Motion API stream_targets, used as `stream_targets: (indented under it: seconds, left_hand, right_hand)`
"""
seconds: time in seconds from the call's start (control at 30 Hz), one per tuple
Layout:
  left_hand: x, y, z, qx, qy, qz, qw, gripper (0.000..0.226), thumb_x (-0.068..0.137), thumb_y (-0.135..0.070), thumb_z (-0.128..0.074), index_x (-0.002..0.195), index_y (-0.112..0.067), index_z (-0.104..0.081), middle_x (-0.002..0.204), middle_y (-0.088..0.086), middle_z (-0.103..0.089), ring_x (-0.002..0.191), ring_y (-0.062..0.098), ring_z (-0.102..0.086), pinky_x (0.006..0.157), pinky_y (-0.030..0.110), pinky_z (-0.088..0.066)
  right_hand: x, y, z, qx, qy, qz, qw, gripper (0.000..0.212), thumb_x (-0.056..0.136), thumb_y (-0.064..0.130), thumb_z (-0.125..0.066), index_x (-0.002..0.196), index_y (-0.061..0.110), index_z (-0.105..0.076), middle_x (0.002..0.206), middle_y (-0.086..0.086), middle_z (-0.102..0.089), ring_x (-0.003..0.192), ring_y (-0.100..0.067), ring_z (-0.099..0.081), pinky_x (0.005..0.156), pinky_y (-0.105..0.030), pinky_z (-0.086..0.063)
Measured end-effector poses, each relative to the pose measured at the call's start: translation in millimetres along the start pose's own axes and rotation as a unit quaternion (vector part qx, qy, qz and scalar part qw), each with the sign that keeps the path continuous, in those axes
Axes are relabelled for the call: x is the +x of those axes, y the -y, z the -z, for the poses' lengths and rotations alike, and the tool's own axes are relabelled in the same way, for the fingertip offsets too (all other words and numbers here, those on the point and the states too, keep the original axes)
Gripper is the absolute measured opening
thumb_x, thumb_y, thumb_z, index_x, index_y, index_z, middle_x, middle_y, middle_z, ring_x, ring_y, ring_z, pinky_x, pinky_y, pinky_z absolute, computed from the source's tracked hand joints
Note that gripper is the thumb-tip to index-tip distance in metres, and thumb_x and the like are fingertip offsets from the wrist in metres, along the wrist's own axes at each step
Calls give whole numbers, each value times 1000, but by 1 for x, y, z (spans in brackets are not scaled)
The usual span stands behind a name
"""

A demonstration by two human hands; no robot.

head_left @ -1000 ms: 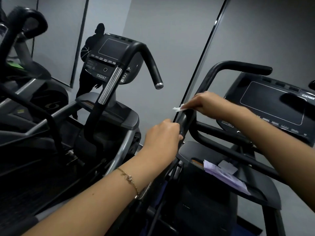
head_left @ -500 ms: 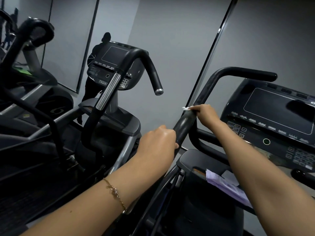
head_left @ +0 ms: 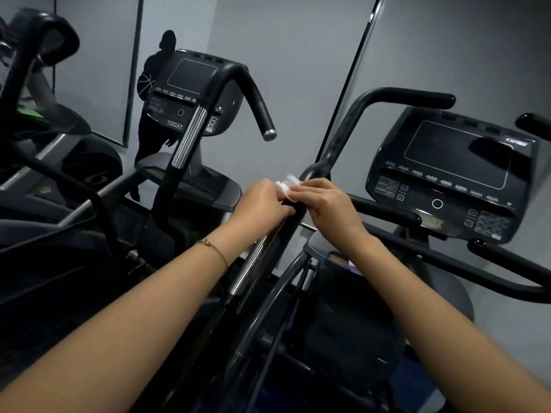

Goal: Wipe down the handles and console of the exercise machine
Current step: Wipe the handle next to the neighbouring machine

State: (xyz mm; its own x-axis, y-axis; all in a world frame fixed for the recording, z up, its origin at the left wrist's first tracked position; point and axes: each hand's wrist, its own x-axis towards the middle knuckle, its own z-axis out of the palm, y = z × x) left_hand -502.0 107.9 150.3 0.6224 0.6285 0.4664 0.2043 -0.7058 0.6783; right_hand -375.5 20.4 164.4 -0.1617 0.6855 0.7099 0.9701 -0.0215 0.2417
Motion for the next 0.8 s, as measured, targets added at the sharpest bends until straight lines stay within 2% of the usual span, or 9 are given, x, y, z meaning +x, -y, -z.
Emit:
stream_targets:
  seconds: [0.07,0.17,0.27,0.37,0.47,0.53,0.67,0.8]
  left_hand:
    - [-7,6,1,-22,1,30,999,24,81,-26,-70,91,-5,-74,74,11,-66,73,20,-60,68,30,-48]
    - [-21,13,1,-9,20,38,999,23,79,-27,-73,91,-7,-74,84,11,-72,83,23,-67,81,38,-55]
    - [-35,24,2,19,55,46,997,27,77,-32,-74,89,-8,-73,79,7,-71,79,21,-67,78,36,-56]
    - [-50,34,5,18,75,69,995,35,76,-35,-74,76,-1,-67,62,4,-59,62,19,-55,64,30,-47]
    - [-59,34,6,-1,77,85,993,31,77,-31,-74,69,-3,-64,55,4,-51,59,20,-50,60,29,-42]
    - [-61,33,6,-7,73,88,993,29,78,-32,-73,70,-5,-64,57,3,-54,61,20,-52,61,30,-44]
    - [-69,38,4,-15,72,97,993,31,79,-32,-72,65,-8,-59,63,-1,-54,65,19,-55,54,25,-42]
    - [-74,39,3,-22,77,99,992,29,80,-31,-72,84,-3,-68,76,6,-65,73,21,-60,62,27,-45]
  right_hand:
    - [-2,7,-4,-12,6,-23,1000,29,75,-6,-59,97,5,-73,100,-9,-73,96,-28,-65,80,-36,-56]
    - [-3,15,-3,-46,-3,-71,996,26,78,-6,-60,99,5,-72,104,-12,-69,93,-33,-60,72,-39,-56]
    - [-15,34,1,-37,25,-80,996,15,85,5,-60,96,2,-71,92,-16,-59,85,-29,-56,63,-40,-54]
    - [-22,46,8,-10,91,-56,994,18,88,15,-61,96,4,-72,85,-15,-58,81,-29,-54,65,-39,-49]
    - [-8,42,11,-5,81,-120,989,20,90,18,-57,100,6,-71,94,-13,-57,89,-25,-53,71,-27,-36]
    - [-4,49,8,-32,83,-118,989,20,91,15,-56,100,6,-71,98,-12,-59,93,-27,-52,73,-29,-37]
    - [-19,69,3,-30,153,-36,987,17,87,6,-59,97,5,-72,95,-14,-63,86,-33,-55,73,-44,-49]
    - [-8,54,13,-35,110,-115,987,20,91,13,-56,103,8,-71,100,-13,-62,93,-31,-57,76,-33,-43]
